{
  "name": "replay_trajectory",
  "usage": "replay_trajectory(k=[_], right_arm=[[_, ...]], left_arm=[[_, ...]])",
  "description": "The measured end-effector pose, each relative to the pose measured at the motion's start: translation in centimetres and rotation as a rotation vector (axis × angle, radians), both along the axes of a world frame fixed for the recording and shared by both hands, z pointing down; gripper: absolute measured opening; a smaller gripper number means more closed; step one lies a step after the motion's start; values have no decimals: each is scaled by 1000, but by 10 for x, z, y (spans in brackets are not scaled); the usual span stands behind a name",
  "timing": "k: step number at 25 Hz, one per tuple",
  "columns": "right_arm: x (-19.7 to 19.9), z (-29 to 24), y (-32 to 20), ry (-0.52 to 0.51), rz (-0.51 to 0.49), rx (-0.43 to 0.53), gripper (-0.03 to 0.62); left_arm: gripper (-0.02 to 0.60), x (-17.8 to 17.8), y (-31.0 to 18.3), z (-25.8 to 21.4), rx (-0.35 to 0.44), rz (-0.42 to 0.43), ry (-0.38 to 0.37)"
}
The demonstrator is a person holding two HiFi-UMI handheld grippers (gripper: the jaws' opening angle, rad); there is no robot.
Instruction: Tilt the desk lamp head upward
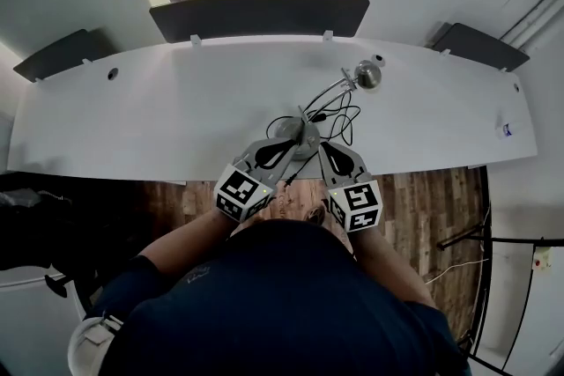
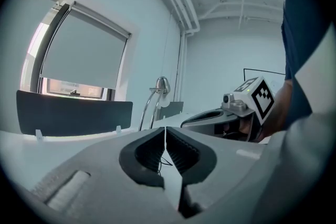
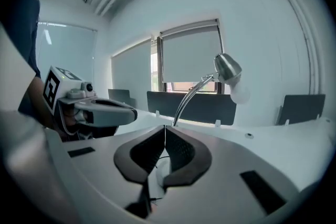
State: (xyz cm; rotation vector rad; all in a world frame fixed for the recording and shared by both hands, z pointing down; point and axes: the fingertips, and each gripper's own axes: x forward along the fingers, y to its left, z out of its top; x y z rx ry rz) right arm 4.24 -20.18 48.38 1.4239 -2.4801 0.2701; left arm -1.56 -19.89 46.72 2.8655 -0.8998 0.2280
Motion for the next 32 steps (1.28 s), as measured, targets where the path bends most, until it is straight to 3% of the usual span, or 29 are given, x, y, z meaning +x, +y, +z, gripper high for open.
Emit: replay_trajectory(k=[3,7,32], right_arm=[[-4,7,10,-74,-12,-19,11],[-7,11,19,-101,-26,-19,11],[0,9,27,-122,-30,-6,9]], left_arm=[[8,3,8,5,-13,3,8],[6,8,17,7,-8,16,12],[6,18,27,10,-4,36,-3]])
